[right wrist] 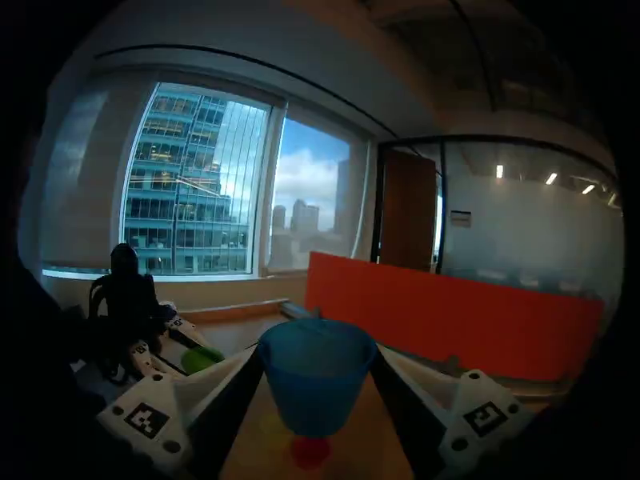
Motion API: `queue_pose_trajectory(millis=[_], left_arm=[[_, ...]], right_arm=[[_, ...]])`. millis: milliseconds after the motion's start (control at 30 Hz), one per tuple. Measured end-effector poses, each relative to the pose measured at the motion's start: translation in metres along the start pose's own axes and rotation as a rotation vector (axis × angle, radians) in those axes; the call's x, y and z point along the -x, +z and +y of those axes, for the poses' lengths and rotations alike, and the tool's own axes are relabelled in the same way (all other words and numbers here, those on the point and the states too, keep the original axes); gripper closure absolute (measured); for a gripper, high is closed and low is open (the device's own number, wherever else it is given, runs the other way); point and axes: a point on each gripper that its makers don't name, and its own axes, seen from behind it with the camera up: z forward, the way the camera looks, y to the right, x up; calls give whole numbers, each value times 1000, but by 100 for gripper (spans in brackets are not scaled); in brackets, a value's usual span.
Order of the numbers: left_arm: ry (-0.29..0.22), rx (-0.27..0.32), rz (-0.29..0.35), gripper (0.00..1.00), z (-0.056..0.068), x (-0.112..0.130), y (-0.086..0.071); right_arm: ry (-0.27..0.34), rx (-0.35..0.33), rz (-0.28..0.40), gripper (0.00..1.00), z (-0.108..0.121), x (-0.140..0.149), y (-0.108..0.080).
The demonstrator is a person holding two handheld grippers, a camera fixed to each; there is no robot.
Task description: Pour water
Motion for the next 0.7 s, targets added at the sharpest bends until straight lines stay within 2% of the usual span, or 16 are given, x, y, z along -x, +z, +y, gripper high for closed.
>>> queue_pose_trajectory(millis=[367, 700], left_arm=[[5, 1, -51, 14, -3, 16, -3], [17, 13, -114, 14, -1, 36, -1]], right_arm=[[13, -33, -77, 7, -7, 38, -1], [22, -58, -170, 7, -13, 87, 0]])
